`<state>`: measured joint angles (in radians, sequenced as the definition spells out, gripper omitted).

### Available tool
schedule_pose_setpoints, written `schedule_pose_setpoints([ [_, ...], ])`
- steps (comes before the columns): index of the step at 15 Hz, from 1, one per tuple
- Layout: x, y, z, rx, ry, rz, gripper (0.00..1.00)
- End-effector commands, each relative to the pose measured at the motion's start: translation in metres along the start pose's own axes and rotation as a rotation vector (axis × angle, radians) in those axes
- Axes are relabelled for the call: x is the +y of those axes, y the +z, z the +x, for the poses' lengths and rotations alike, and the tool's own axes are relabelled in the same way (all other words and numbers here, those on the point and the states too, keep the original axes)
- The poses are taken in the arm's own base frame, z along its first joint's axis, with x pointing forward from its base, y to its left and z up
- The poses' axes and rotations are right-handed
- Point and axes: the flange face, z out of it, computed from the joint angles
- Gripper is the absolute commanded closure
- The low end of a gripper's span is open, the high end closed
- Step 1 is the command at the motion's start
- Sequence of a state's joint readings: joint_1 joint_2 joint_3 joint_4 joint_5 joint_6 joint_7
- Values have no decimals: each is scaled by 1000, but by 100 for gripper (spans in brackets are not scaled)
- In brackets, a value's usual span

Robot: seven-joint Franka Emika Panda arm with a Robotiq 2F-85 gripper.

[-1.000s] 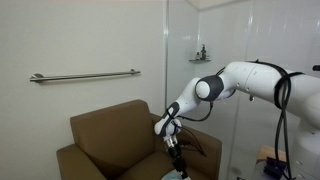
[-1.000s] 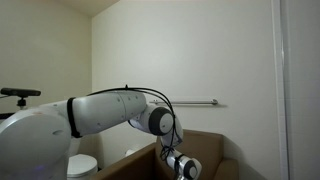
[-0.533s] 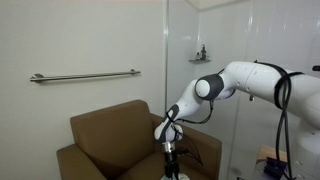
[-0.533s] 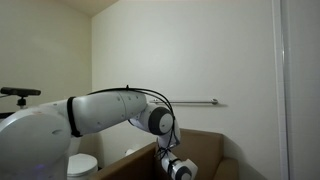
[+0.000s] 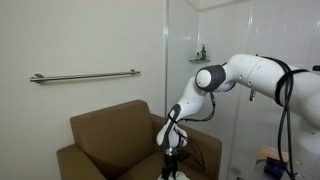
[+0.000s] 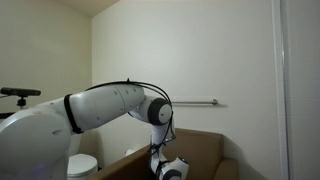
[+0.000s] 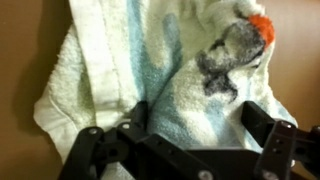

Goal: Use the towel to wipe the seat of the sofa.

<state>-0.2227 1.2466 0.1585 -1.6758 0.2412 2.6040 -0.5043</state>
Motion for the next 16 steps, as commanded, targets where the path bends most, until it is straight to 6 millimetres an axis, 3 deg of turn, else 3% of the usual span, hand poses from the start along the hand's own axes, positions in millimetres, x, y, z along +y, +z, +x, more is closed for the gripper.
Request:
schedule_pose_setpoints([
  [1, -11, -4, -6, 122, 4, -91, 33],
  [6, -13, 1, -11, 161, 28, -131, 64],
  [10, -10, -11, 4, 149, 35, -136, 88],
  [14, 4, -40, 48, 69, 84, -117, 93],
  [16, 13, -61, 74, 40, 122, -121, 91],
])
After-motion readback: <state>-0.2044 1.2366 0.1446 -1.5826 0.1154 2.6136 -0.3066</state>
